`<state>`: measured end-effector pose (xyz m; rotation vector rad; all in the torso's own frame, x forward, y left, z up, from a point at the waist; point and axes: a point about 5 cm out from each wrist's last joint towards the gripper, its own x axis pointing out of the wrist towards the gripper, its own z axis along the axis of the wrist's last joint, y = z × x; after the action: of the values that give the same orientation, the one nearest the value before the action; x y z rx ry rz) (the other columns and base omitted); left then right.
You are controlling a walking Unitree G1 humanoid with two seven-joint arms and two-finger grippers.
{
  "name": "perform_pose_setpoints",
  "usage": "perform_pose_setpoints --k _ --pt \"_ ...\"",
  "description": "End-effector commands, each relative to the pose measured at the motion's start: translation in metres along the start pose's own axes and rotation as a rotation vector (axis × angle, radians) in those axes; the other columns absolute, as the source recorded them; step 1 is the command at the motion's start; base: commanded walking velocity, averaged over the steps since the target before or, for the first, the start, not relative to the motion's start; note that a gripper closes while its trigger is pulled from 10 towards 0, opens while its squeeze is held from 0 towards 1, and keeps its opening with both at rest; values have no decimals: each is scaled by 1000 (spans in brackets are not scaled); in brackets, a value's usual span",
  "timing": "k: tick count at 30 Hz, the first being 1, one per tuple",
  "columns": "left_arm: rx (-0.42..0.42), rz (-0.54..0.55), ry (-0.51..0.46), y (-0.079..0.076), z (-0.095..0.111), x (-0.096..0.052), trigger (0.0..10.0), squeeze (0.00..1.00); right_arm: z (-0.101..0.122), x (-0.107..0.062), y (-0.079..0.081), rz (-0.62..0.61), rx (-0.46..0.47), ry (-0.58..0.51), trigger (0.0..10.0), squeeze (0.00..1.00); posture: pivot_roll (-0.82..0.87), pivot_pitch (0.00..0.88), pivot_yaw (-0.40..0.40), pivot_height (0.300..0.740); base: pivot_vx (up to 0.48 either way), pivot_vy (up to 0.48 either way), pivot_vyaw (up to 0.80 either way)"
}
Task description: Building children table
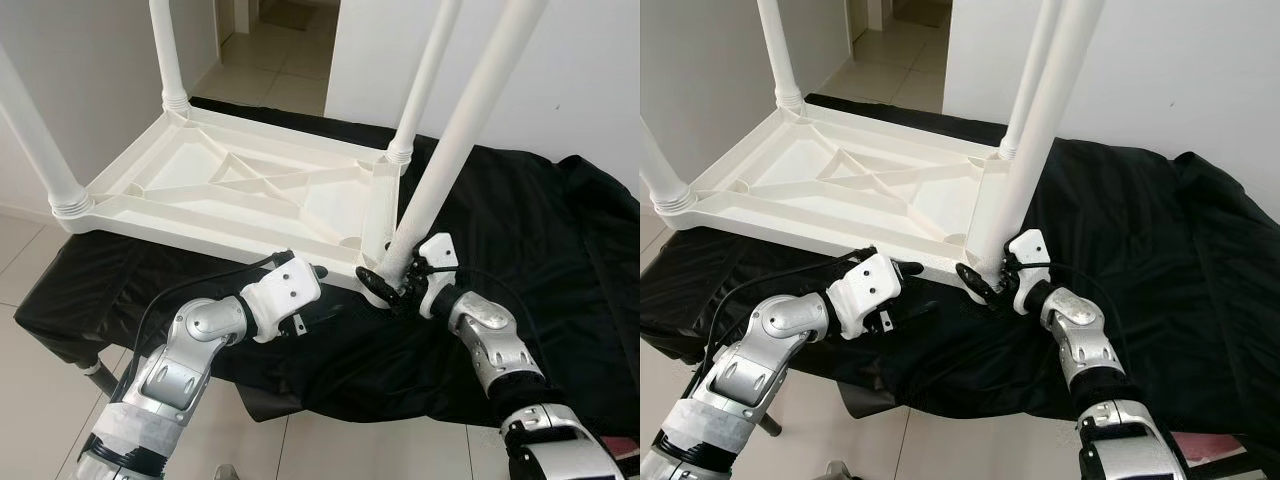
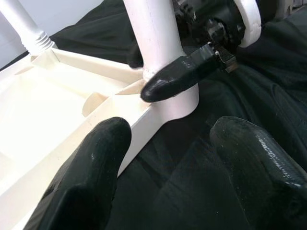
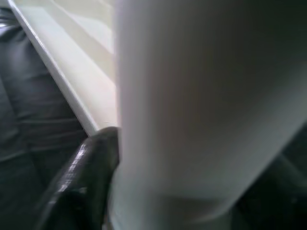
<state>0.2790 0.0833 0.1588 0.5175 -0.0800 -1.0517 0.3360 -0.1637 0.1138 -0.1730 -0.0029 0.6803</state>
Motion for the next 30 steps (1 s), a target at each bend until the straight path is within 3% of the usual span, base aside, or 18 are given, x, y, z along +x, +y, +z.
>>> perform_pose_setpoints --k 1,12,13,30 --pt "7 28 7 0 -2 2 10000 0 -3 0 -2 -5 -16 26 0 0 62 35 -73 740 0 0 0" --pt "5 29 7 -1 -2 2 10000 0 -5 -1 -4 -5 -13 17 0 0 57 42 -77 740 0 0 0" --pt "4 30 7 -1 -3 2 10000 0 -5 -1 -3 -7 -8 13 10000 0 55 45 -78 740 0 0 0" --pt "-2 37 10 -1 -4 1 10000 0 -3 -5 2 -196 27 -11 10000 0 51 49 -81 740 0 0 0"
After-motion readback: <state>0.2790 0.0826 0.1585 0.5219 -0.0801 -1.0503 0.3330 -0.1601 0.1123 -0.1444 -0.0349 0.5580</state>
